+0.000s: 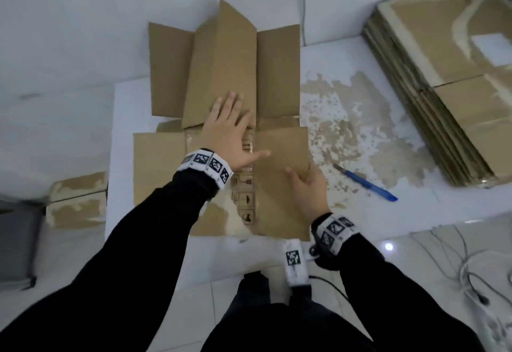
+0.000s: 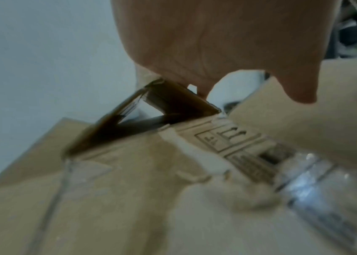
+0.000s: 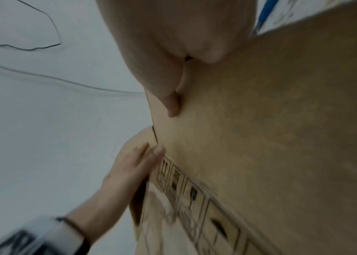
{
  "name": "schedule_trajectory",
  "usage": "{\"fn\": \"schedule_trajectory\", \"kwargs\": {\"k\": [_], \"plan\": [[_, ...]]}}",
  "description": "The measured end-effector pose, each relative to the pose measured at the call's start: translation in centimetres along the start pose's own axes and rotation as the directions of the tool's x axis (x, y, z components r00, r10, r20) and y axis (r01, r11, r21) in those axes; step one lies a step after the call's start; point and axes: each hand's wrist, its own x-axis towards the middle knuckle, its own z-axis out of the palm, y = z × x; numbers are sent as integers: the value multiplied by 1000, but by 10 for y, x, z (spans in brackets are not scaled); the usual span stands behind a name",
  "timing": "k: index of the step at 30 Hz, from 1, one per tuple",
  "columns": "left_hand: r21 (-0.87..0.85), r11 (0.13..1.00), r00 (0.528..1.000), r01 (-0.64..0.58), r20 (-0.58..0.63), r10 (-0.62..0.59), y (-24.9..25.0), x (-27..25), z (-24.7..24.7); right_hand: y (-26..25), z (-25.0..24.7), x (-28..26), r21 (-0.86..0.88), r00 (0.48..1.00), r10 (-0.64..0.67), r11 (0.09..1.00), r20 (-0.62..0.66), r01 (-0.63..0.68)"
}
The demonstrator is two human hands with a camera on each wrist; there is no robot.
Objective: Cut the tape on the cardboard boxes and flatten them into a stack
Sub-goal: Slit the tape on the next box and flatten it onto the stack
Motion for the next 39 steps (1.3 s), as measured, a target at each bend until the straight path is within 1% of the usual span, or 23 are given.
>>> {"fn": "schedule_trajectory", "kwargs": {"k": [3, 4, 6, 7, 8, 9, 10, 11, 12, 14, 15, 16, 17, 20, 24, 26, 28, 29, 31, 33, 35, 37, 39], "plan": [[81, 988, 971, -128, 214, 109, 2, 5, 43, 8, -2, 16, -159, 995, 99, 983, 13, -96], [85, 985, 960, -149, 251, 123, 2, 6, 53, 13, -1, 21, -197, 990, 141, 972, 30, -132], [92, 984, 961, -150, 247, 123, 4, 6, 65, 23, 2, 32, -286, 984, 178, 943, 4, -170], [86, 987, 968, -138, 223, 116, 7, 5, 68, 29, 4, 37, -373, 988, 149, 915, -47, -155], [74, 989, 973, -130, 199, 113, 10, 2, 70, 32, 6, 39, -503, 993, 75, 857, -94, -113], [45, 991, 977, -127, 177, 117, 14, -5, 73, 37, 11, 39, -641, 995, -13, 766, -103, -56], [-8, 991, 978, -135, 162, 134, 19, -13, 80, 37, 20, 37, -740, 996, -66, 673, -53, 5], [-95, 985, 973, -144, 166, 158, 24, -23, 88, 38, 34, 33, -798, 995, -84, 595, 53, 93], [-205, 969, 963, -141, 198, 182, 28, -33, 97, 41, 50, 28, -810, 977, -89, 549, 192, 209], [-364, 928, 926, -82, 315, 206, 25, -51, 114, 50, 80, 18, -758, 906, -77, 520, 417, 393], [-389, 920, 909, -49, 365, 203, 15, -58, 123, 55, 85, 15, -754, 886, -72, 497, 458, 430], [-406, 914, 898, -14, 397, 190, 0, -65, 130, 61, 82, 15, -773, 890, -56, 474, 452, 422], [-431, 902, 899, 33, 407, 162, -18, -72, 138, 66, 73, 18, -799, 911, -35, 467, 411, 379], [-474, 868, 918, 148, 392, 58, -66, -104, 155, 77, 35, 25, -853, 970, -10, 474, 242, 217], [-497, 856, 935, 142, 351, 49, -85, -122, 146, 68, 24, 26, -843, 979, 10, 511, 203, 170], [-516, 839, 972, 171, 226, -59, -87, -107, 129, 48, 35, 36, -824, 991, -17, 554, 129, 117], [-594, 776, 976, 214, 99, -193, -89, -77, 110, 20, 56, 57, -817, 990, -77, 559, 118, 141], [-629, 749, 975, 209, 70, -213, -89, -57, 104, 7, 72, 71, -810, 982, -110, 554, 154, 190], [-612, 775, 982, 155, 11, -187, -88, -11, 97, -20, 107, 105, -777, 959, -140, 563, 246, 282], [-559, 816, 988, 150, 65, -137, -91, 36, 103, -36, 140, 142, -767, 931, -134, 533, 340, 356], [-514, 844, 980, 152, 187, -63, -94, 72, 118, -36, 162, 168, -790, 901, -69, 455, 429, 411], [-482, 867, 965, 130, 262, 1, -96, 90, 134, -27, 172, 180, -807, 881, 4, 404, 473, 431], [-465, 878, 961, 110, 276, 26, -96, 94, 145, -18, 175, 184, -819, 883, 4, 377, 468, 432]]}}
